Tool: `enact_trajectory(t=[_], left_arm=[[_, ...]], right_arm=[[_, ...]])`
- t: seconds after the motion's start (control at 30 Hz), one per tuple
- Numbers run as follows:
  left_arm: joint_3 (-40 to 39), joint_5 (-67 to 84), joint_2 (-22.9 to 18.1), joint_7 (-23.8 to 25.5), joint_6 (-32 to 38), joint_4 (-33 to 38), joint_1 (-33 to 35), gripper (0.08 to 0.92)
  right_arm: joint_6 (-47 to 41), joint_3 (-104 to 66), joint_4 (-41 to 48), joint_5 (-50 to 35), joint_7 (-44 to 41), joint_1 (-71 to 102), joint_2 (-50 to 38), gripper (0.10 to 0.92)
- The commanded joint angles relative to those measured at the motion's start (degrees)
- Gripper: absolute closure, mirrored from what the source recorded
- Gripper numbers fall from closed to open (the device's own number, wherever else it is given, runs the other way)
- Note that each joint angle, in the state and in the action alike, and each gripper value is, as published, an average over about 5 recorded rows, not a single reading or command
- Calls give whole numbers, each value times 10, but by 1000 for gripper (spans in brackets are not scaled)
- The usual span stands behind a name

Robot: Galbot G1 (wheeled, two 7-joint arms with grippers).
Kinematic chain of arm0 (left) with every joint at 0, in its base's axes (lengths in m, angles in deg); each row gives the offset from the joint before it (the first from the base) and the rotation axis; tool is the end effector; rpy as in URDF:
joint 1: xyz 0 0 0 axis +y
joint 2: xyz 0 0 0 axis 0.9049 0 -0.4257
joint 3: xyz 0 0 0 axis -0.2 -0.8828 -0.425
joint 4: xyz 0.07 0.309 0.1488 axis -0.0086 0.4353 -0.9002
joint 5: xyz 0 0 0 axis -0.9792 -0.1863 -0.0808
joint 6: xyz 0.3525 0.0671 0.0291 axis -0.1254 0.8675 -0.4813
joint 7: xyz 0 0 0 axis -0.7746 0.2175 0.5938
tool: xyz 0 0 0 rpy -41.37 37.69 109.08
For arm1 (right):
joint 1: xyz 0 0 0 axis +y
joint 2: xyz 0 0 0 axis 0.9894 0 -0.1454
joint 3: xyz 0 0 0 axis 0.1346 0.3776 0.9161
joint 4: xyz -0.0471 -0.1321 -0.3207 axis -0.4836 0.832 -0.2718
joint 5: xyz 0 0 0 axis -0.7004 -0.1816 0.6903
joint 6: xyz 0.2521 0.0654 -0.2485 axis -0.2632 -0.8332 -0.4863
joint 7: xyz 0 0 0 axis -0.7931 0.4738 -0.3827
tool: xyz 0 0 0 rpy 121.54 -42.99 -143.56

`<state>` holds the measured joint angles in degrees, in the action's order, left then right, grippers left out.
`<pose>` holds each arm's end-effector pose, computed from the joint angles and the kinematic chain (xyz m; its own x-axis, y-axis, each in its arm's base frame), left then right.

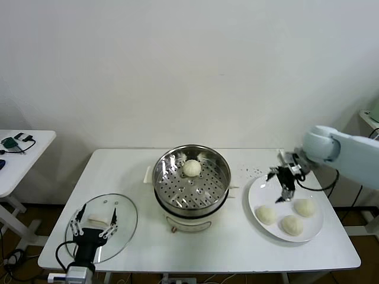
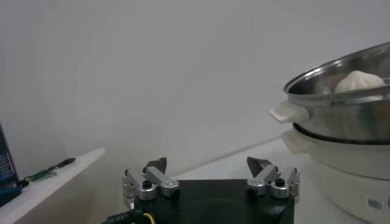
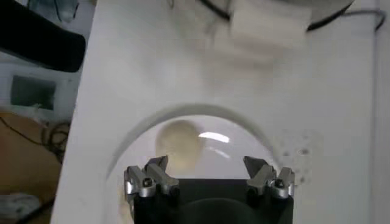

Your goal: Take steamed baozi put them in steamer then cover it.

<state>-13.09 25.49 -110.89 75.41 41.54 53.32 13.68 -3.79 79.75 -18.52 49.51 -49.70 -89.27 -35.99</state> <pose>0.1377 0.0692 -0.3195 -0.9855 -0.1054 0.1328 -0.0499 0.9289 0.3669 0.4846 -0.1677 -0.1754 -0.0310 -0.1317 0.9908 -0.9987 -0.0367 -0.0361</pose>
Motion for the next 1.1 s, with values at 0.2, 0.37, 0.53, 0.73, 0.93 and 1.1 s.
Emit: enact_trajectory(t=[0.2, 0.37, 0.53, 0.73, 0.93, 1.1], left_arm=[[2, -1, 0, -1, 1, -9, 4, 177], [2, -1, -1, -1, 1, -14, 0, 177], [3, -2, -1, -1, 1, -18, 1, 177], [3, -3, -1, -1, 3, -22, 1, 177], [2, -6, -1, -2, 4, -22, 2, 177], [1, -7, -1, -2, 4, -22, 2, 177]], right_arm=[[-23, -81, 49, 38, -9, 130, 27, 203], [-22, -92, 70, 37, -5, 140, 57, 203], [-17, -97, 86, 38, -3, 143, 73, 203], [-12, -99, 97, 39, -4, 141, 82, 203], [-7, -102, 103, 40, -4, 137, 85, 203], [1, -101, 106, 40, -8, 134, 83, 222]])
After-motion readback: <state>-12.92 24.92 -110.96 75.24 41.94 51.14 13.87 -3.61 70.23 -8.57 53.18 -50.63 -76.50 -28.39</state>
